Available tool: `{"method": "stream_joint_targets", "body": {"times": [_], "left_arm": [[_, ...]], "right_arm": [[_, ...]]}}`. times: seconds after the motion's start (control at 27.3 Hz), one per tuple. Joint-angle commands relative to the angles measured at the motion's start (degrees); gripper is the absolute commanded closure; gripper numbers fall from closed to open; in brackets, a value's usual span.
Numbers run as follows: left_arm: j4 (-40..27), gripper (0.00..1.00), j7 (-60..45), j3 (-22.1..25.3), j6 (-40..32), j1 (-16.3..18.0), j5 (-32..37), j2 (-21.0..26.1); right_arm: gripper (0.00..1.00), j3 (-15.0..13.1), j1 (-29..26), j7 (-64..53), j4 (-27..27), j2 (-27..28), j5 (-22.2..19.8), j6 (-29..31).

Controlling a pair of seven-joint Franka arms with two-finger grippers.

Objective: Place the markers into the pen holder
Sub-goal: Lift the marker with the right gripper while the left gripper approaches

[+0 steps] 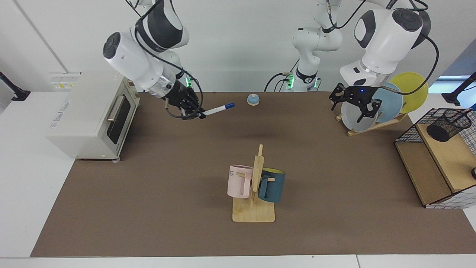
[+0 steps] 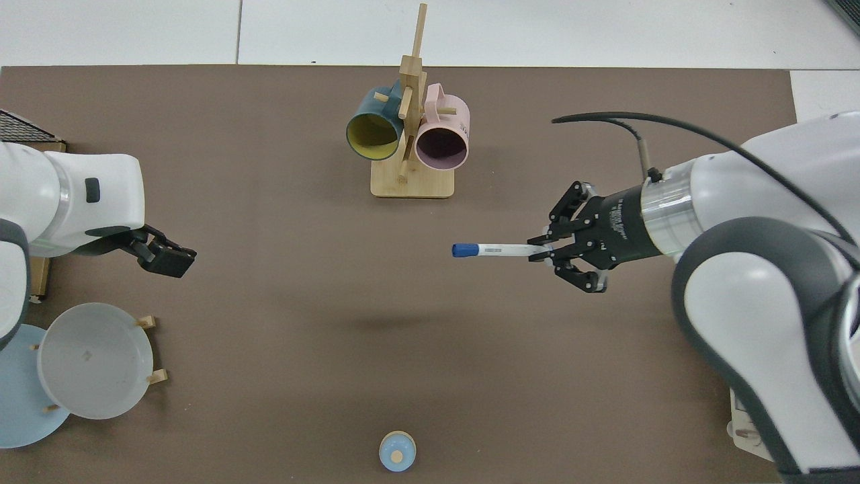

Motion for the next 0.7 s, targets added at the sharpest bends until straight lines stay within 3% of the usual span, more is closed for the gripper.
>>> {"method": "stream_joint_targets", "body": {"times": [0.0, 0.15, 0.44, 0.66], "left_arm": [[1.61, 0.00, 6.95, 0.27, -0.38, -2.93, -0.29, 0.18], [2.58, 0.00, 12.32, -1.04, -0.29, -3.46, -0.29, 0.27], [5.48, 0.00, 24.18, -6.85, -0.12, -3.64, 5.42, 0.01], [4.95, 0.00, 31.66, -7.46, 1.56, -4.69, 4.99, 0.01]], "right_arm": [[1.00, -0.05, 7.97, 11.23, 1.10, 1.18, 2.07, 9.60], [1.00, -0.13, 11.76, 14.93, 1.10, 1.44, 2.16, 13.66], [1.00, -0.05, 14.31, 15.73, 1.19, 1.53, 3.30, 14.28], [1.00, -0.05, 17.12, 17.49, 1.10, 1.79, 3.56, 17.09]]}}
